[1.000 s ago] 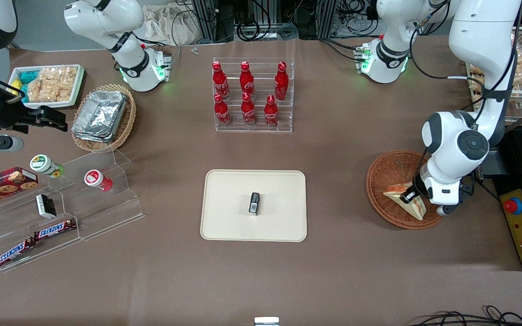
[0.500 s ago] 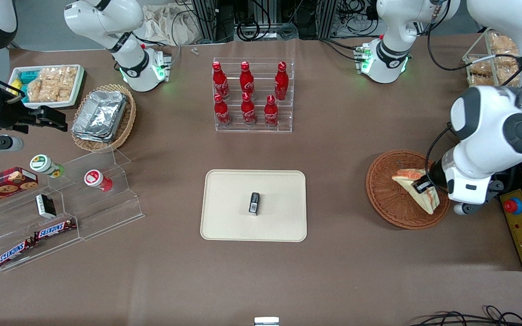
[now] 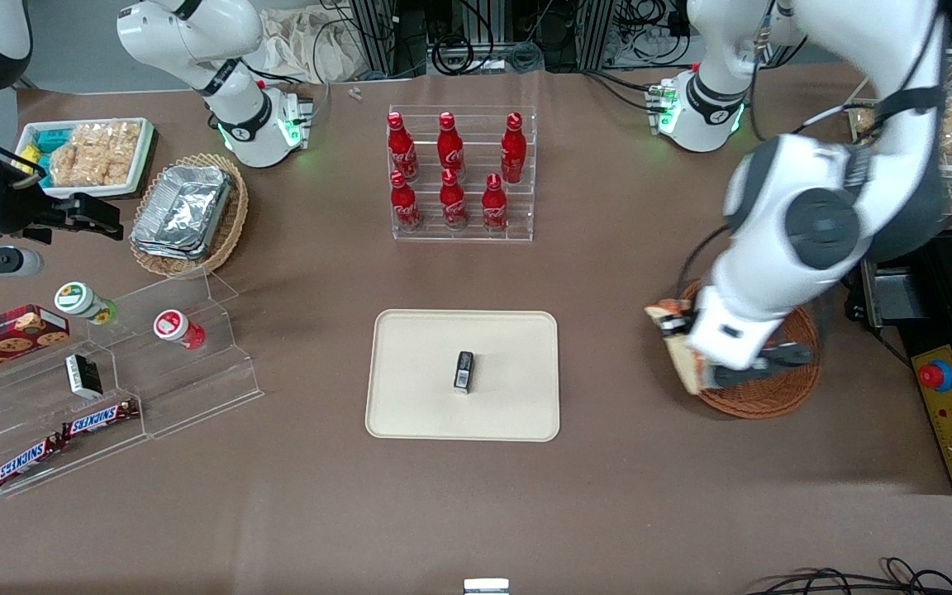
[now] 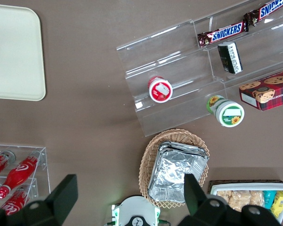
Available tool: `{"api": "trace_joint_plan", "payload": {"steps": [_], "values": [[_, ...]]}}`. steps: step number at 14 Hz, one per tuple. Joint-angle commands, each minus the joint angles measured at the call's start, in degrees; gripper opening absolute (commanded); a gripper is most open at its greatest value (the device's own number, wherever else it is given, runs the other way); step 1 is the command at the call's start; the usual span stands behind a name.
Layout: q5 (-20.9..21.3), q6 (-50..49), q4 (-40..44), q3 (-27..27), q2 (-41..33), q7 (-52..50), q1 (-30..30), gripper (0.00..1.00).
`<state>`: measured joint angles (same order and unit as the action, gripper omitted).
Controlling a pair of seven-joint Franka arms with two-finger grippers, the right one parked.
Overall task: Place sandwich from basket to tray
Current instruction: 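Lift the sandwich and carry it toward the cream tray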
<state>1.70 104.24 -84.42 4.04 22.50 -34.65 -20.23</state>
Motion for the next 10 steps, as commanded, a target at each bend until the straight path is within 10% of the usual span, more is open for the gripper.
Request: {"api": "trace_joint_plan", "payload": {"steps": [1,10], "values": [[0.8,-1.0,9.2,-0.7,9.3,-2.1,-4.6,0.00],[1.5,14.5,14.1,1.0,23.7,-1.7,-10.3,0.00]]}}
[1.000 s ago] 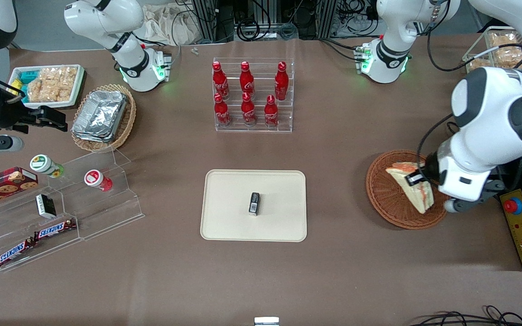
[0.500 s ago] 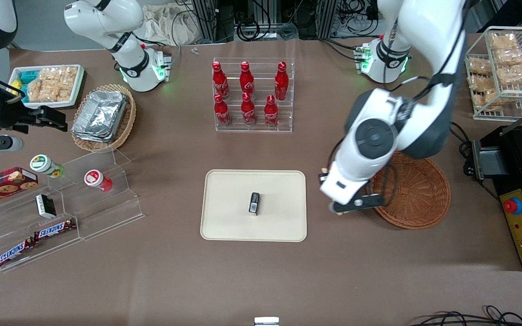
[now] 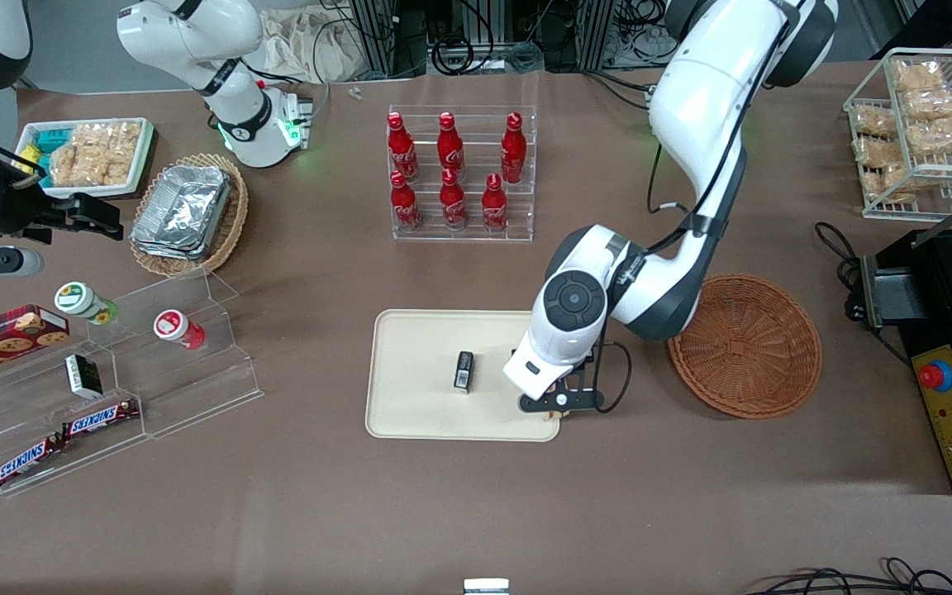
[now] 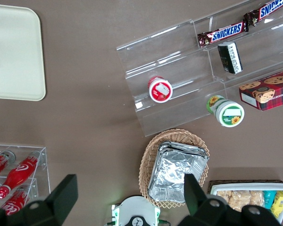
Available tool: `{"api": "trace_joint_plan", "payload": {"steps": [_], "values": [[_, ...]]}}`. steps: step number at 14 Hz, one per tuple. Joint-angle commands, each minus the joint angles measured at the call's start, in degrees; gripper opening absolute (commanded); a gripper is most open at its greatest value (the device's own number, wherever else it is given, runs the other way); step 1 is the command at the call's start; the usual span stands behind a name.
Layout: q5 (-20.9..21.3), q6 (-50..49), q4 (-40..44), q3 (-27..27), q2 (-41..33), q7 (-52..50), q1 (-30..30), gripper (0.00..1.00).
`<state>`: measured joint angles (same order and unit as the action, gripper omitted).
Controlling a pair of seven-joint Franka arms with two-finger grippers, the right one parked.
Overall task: Place sandwich from basket to tray
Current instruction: 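Lower the sandwich onto the tray beside the black box, open gripper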
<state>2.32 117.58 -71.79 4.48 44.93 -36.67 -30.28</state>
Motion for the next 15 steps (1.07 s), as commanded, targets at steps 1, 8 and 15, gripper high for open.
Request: {"api": "trace_joint_plan", "payload": {"steps": [1,8,15], "values": [[2.0,4.5,-0.4,0.6,1.3,0.5,-1.3,0.00],[6.7,14.3,-7.5,0.6,2.3,6.6,-3.9,0.00],[6.8,13.6,-8.4,0.4,1.4,6.8,-3.2,1.00]]}}
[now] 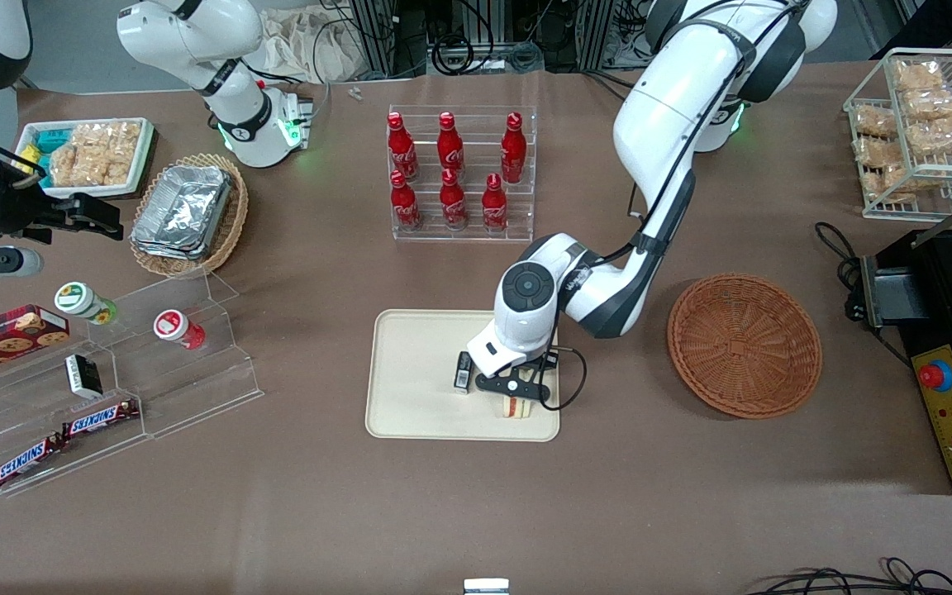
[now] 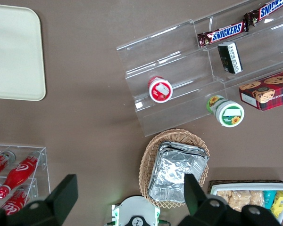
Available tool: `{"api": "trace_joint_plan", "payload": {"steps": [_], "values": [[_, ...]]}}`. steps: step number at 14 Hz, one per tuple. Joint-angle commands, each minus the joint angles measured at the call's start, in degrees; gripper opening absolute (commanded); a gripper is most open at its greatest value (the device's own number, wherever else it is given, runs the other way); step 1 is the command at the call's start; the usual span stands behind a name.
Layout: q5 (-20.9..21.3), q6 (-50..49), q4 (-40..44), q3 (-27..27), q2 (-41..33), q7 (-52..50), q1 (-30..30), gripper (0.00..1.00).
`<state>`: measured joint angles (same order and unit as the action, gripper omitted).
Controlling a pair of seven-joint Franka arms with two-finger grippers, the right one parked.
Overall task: Place sandwich from basket to tray
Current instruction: 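Lower the sandwich onto the tray beside the black box, open gripper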
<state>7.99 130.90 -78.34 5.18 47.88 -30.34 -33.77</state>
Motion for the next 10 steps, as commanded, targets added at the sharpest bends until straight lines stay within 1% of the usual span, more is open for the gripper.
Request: {"api": "trace_joint_plan", "payload": {"steps": [1,3,6,10], "values": [[1.1,0.0,-1.6,-0.3,-2.4,0.2,0.5,1.00],[1.1,-3.2,-1.6,-0.3,-5.2,0.3,1.7,1.00],[0.5,-10.5,-1.9,-0.6,-12.5,0.2,2.2,1.00],[0.2,-21.9,-2.3,-0.4,-22.2,0.4,7.0,1.00]]}}
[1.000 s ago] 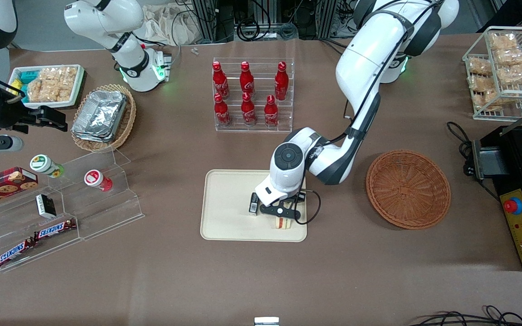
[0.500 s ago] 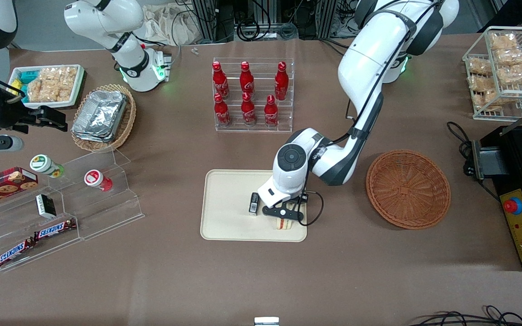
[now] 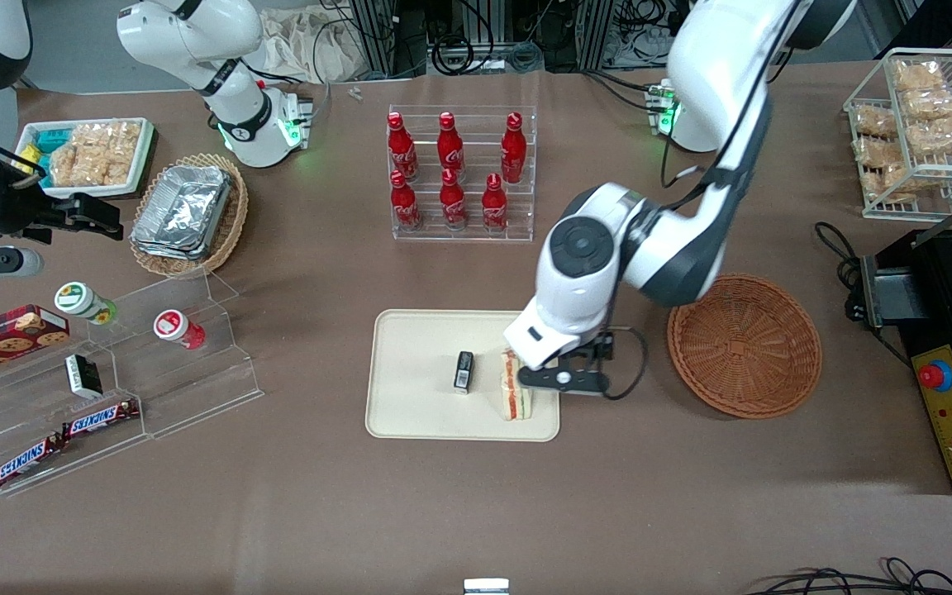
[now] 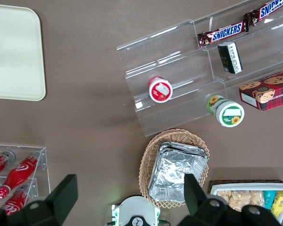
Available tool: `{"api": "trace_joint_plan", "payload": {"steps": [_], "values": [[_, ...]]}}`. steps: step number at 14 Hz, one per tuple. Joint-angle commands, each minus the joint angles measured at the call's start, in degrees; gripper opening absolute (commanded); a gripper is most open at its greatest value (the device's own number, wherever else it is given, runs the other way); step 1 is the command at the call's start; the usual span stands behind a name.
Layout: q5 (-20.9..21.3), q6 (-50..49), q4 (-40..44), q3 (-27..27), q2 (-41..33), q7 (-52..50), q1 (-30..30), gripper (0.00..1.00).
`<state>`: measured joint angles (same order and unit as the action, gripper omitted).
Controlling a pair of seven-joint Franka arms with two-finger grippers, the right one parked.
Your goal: Place sandwich from basket to tray
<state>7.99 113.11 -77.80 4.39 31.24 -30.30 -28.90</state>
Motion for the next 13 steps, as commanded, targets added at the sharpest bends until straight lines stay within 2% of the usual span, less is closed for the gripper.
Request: {"api": "trace_joint_plan", "payload": {"steps": [1,4,7,9,13], "values": [[0.2,-6.1,-3.1,0.4,-7.8,0.3,3.4,1.00],[-0.2,-7.7,-9.0,0.4,-16.0,0.3,8.1,1.00],[-6.1,-7.8,-15.5,0.3,-23.8,1.4,13.8,1.00],[-8.7,-7.9,-18.9,0.3,-28.2,5.1,17.6,1.00],[-9.9,-7.6,-26.7,0.2,-35.7,9.2,22.5,0.95]]}}
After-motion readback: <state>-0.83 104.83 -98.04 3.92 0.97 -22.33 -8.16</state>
